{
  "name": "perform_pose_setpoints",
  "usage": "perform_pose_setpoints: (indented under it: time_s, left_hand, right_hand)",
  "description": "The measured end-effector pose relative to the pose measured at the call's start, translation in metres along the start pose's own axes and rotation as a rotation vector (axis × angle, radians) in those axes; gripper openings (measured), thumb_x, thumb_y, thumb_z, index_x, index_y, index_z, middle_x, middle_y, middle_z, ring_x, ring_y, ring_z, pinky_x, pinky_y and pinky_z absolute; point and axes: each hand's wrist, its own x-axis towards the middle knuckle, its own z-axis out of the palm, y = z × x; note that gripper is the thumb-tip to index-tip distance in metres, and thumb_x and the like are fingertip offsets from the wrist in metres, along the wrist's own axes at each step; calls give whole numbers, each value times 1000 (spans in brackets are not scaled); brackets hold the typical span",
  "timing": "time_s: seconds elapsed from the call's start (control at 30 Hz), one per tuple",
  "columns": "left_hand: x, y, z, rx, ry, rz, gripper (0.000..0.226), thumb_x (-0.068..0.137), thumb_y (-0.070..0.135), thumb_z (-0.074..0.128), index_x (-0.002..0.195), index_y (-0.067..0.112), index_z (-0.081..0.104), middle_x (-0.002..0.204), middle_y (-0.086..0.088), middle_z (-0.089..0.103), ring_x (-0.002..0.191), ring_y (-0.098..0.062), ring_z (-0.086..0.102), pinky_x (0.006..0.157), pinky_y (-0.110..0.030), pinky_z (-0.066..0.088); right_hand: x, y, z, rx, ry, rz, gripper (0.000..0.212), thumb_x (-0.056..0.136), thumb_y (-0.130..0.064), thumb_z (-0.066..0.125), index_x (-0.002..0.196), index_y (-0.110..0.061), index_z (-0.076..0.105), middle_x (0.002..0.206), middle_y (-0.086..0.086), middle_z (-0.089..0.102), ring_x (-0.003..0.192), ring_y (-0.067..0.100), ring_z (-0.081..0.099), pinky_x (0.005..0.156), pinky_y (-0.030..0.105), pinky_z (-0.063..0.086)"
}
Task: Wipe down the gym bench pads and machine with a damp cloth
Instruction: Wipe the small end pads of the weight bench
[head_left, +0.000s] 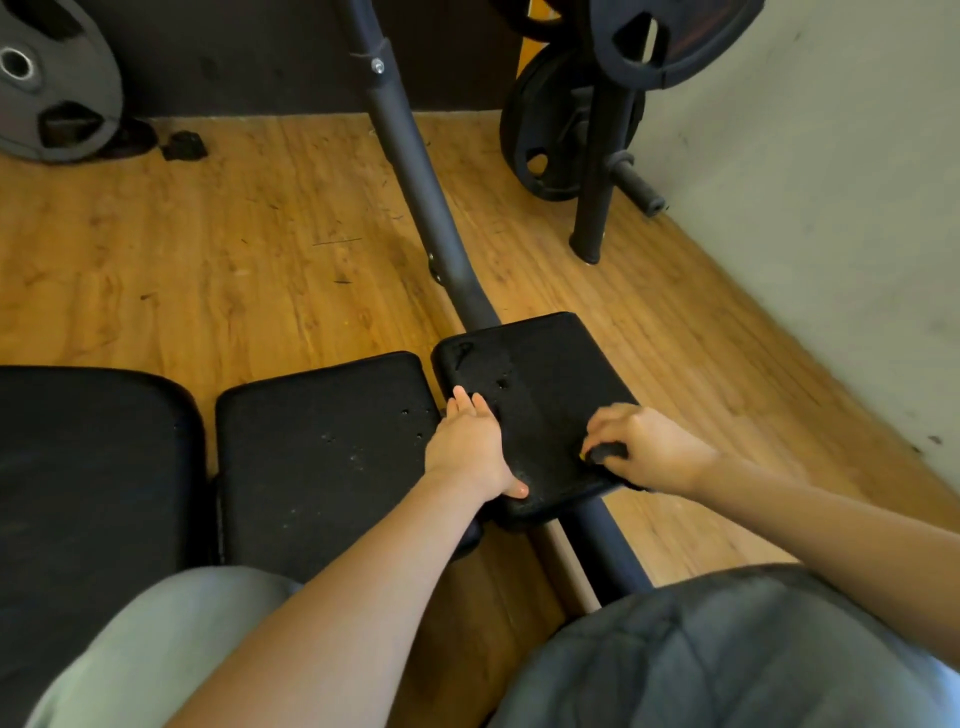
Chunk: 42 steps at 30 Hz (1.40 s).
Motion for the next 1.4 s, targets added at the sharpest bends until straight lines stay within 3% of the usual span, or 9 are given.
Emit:
perform_pose_setpoints:
  time_s: [0.27, 0.37, 0.47, 0.67, 0.77, 0.97, 1.1, 1.27, 1.4]
  left_hand:
    - [0, 0, 2, -18, 1, 1, 123, 73, 46, 77, 150, 4, -10, 157, -14, -16, 147, -26, -4, 114, -38, 25]
    - [2, 1, 1, -21, 1, 2, 123, 73, 44, 78, 149, 2, -10, 157, -16, -16, 147, -27, -4, 114, -38, 27]
    - [1, 1, -1, -14, -3, 12, 123, 73, 44, 78, 149, 1, -9, 156, -18, -16, 146, -28, -4, 114, -38, 26]
    - [2, -1, -2, 5, -33, 12, 126, 71, 45, 79, 148, 1, -10, 156, -19, -16, 146, -29, -4, 115, -39, 25]
    - [1, -1, -2, -9, -27, 6, 125, 72, 44, 79, 149, 2, -9, 156, -18, -16, 146, -28, -5, 114, -40, 26]
    - [-2, 0, -1, 8, -25, -22, 123, 73, 46, 78, 150, 4, -9, 157, -15, -16, 147, -27, -3, 113, -40, 27]
    - [-7, 0, -5, 145, -4, -4, 123, 73, 59, 71, 150, 3, -7, 158, -15, -11, 146, -29, -7, 118, -42, 9]
    - [-4, -8, -8, 148, -23, -76, 127, 71, 63, 69, 149, 0, -8, 158, -15, -9, 146, -30, -11, 118, -45, 3]
    - [0, -9, -7, 152, -15, -58, 128, 70, 65, 69, 149, 0, -7, 159, -14, -7, 146, -29, -10, 118, -45, 4]
  right_hand:
    - [-1, 8, -5, -18, -119, -28, 24, 86, -13, 61, 108, -21, 56, 112, -7, 44, 105, 11, 43, 93, 31, 40]
    - [33, 1, -24, 46, 98, -19, 25, 82, -1, 58, 103, -13, 59, 107, 2, 52, 100, 18, 52, 91, 35, 43]
    - [94, -14, -45, 68, 326, 124, 25, 86, -2, 55, 110, -9, 58, 109, 6, 54, 103, 21, 54, 84, 26, 40]
    - [156, -18, -22, 17, 214, 176, 22, 87, -9, 59, 109, -10, 66, 114, 10, 60, 108, 25, 55, 94, 34, 43]
    - [118, -20, -12, 119, 209, 105, 18, 84, -4, 62, 100, -8, 70, 108, 8, 62, 105, 25, 56, 94, 33, 42]
    - [2, -19, 3, 37, -83, -18, 25, 84, -1, 59, 104, -12, 70, 109, 0, 59, 103, 16, 52, 92, 27, 41]
    - [7, -22, -10, -45, -165, 15, 23, 87, -7, 57, 107, -13, 67, 112, 0, 56, 103, 17, 53, 91, 28, 42]
    - [64, -26, -37, -57, 114, 118, 23, 87, -7, 57, 108, -11, 66, 114, 6, 58, 107, 22, 53, 91, 29, 41]
    - [139, -34, -40, -86, 208, 125, 25, 89, -7, 53, 110, -11, 66, 118, 8, 58, 111, 26, 53, 93, 37, 45]
